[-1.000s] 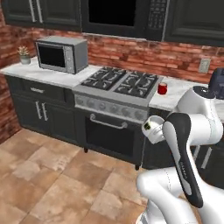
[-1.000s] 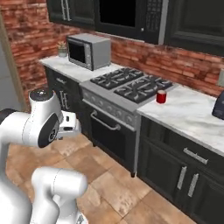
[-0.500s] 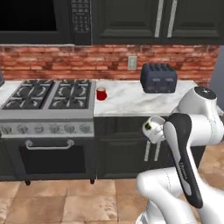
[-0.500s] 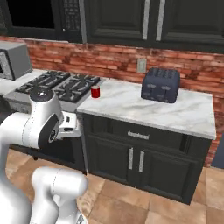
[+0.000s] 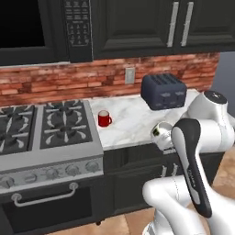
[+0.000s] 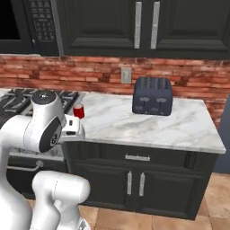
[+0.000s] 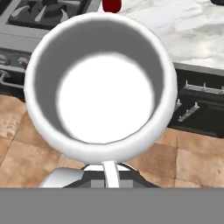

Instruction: Clear the mugs and bowl far away from the sink.

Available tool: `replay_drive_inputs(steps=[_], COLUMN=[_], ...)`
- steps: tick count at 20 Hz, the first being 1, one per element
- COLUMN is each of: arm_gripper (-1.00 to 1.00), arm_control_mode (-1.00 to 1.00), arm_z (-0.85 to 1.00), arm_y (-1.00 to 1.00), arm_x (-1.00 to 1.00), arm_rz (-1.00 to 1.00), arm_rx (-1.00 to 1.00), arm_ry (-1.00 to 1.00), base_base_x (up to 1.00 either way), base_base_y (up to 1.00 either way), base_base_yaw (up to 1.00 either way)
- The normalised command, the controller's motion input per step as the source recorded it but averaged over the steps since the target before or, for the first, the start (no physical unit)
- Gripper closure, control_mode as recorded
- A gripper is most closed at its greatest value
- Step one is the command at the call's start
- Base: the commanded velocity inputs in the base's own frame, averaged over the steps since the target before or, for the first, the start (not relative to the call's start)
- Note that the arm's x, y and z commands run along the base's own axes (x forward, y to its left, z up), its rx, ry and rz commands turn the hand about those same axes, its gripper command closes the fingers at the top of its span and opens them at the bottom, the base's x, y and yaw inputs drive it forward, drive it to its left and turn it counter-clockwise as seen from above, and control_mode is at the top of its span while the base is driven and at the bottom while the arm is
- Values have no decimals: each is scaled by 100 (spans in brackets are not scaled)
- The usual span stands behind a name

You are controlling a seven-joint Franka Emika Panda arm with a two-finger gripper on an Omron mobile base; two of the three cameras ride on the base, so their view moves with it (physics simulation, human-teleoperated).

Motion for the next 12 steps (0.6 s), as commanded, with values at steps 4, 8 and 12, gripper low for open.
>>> replay_drive_inputs(steps=[4,8,12], arm_gripper=[100,100,100], arm_control_mode=[100,100,100], arm_z=[0,0,0], arm_y=[0,0,0], arm_x=[0,0,0], arm_rz=[0,0,0], arm_rx=[0,0,0], arm_ry=[0,0,0], base_base_x=[60,54,44], base_base_y=[27,10,18], base_base_yaw=[-28,-21,-7])
